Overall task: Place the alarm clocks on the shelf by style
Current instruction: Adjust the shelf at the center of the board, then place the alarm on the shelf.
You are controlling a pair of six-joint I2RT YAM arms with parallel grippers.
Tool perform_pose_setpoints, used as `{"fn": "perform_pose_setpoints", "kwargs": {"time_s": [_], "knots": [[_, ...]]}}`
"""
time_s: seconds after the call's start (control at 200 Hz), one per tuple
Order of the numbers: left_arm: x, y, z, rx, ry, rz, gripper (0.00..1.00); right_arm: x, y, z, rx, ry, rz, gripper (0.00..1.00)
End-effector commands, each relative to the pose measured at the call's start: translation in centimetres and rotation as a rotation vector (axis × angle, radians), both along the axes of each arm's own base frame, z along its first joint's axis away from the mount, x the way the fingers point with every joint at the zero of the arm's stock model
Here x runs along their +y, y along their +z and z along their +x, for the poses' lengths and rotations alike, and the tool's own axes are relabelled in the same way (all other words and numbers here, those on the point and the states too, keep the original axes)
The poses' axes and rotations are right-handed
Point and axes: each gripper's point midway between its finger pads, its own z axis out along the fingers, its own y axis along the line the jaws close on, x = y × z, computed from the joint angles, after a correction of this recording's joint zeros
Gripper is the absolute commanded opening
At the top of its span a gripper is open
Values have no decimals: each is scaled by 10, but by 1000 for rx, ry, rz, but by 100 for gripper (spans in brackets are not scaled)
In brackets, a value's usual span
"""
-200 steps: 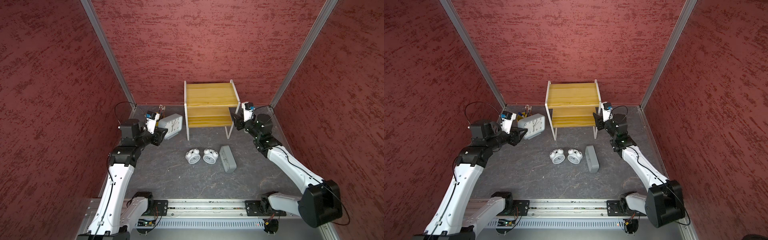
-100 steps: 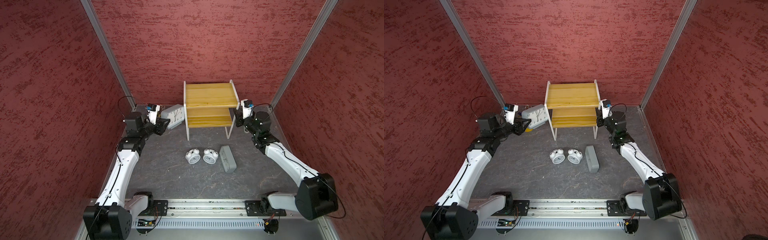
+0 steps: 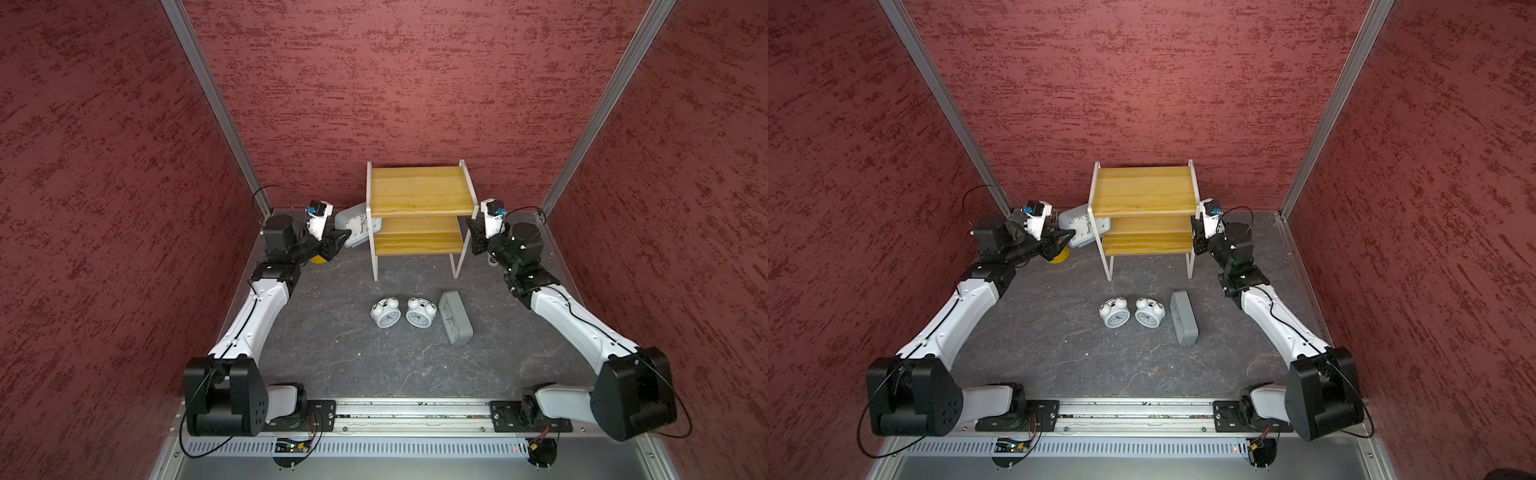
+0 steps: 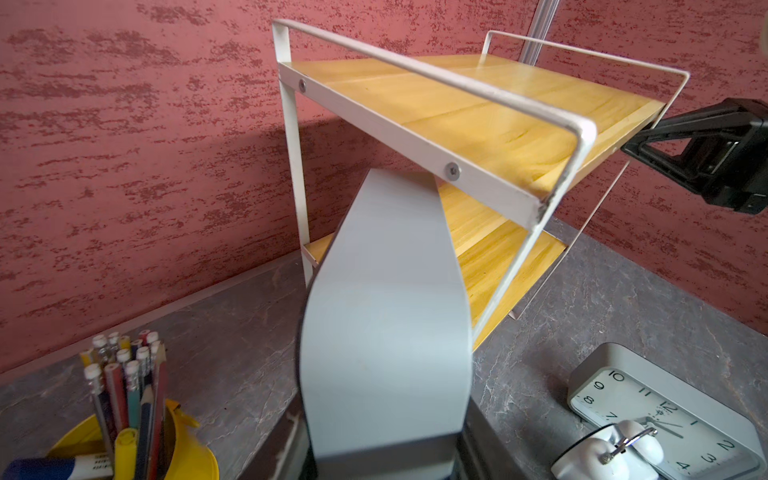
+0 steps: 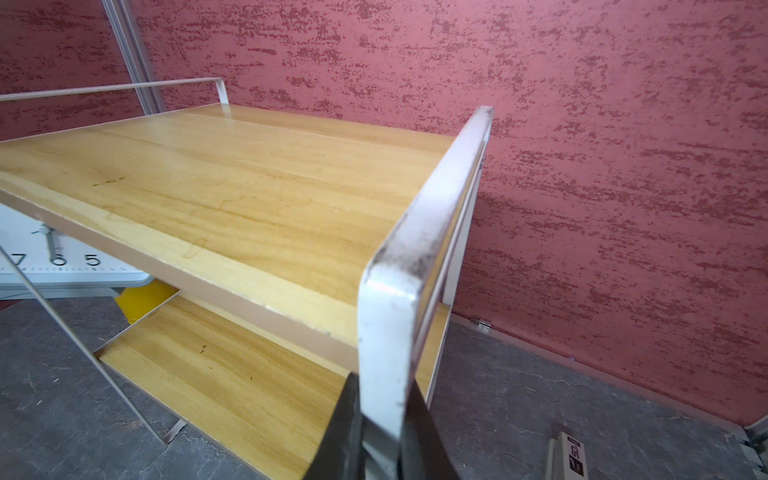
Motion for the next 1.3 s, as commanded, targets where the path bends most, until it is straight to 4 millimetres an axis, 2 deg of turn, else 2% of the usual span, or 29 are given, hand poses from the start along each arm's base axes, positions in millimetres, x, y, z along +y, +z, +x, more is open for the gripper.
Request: {"fn": "perform_pose_setpoints", "kwargs": {"time_s": [0.0, 0.271, 0.566, 0.777, 0.902, 1.082, 1.293], "knots": [[-15, 30, 7, -157, -88, 23, 13, 12, 3, -13, -13, 81, -27, 10], [-34, 17, 26, -202, -164, 38, 13, 18, 0, -19, 13, 126, -31, 10], [-52, 4, 45, -225, -262, 20, 14, 15, -3, -21, 29, 114, -39, 11], [-73, -13, 49, -198, -323, 4, 15, 16, -2, -22, 33, 118, -42, 12], [-78, -23, 52, -171, -342, -11, 16, 15, -2, -22, 34, 114, -48, 13], [-75, -37, 59, -156, -313, -6, 29, 14, -1, -23, 31, 113, -53, 13], [-69, -46, 64, -143, -264, 10, 60, 14, -3, -23, 34, 113, -54, 14]]}}
